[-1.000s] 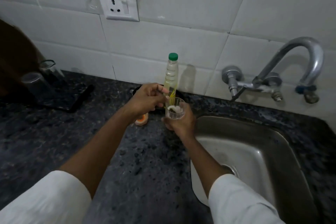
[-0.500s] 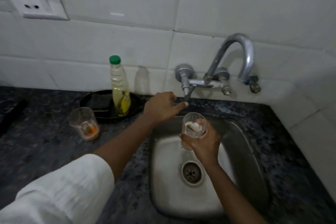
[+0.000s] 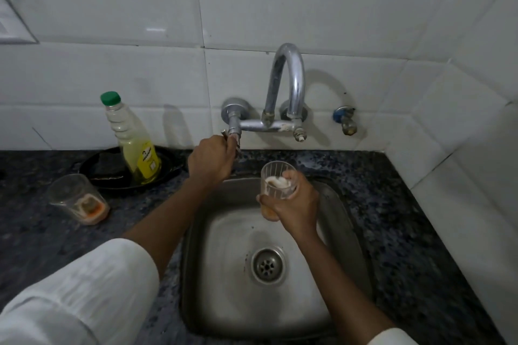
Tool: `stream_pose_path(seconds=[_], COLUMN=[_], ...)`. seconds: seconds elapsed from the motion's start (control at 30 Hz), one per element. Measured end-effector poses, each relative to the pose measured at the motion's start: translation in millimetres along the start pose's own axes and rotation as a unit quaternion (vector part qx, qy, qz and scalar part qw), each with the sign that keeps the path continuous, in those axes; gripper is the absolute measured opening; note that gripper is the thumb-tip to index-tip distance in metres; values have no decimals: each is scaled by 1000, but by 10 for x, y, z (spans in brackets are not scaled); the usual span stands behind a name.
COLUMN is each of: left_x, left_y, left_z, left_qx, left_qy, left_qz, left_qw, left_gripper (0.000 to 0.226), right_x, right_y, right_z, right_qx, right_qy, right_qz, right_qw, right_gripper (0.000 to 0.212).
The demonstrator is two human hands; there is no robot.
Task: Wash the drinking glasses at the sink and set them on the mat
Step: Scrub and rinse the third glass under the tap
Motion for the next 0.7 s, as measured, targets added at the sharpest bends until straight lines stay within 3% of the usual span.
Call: stream_pose_path(seconds=[0.17,0.5,0.7], left_x=[40,43,-42], left_y=[31,34,141], left_z=[26,69,114], left_qx=[-50,-70,-205], left_qy=[-20,-17,-53], left_qz=[-4,34,10], left_qw=[999,997,977], left_gripper=[49,58,58], right_x=[27,-65,-133], right_y=[-13,-135,-225], right_z=[22,40,26], right_qx=[7,2,4], right_qy=[-4,4,-1], right_qz=[6,12,19], right_qw=[1000,1000,1000], right_gripper=[65,61,58])
Point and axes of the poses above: each hand's wrist, its own x-axis towards the middle knuckle, its own y-axis out of the palm, z = x × y, the point moved 2 cm from there along x, towards the middle knuckle, and after that the axes turned 4 degrees about -x, right-handed, at the moved point
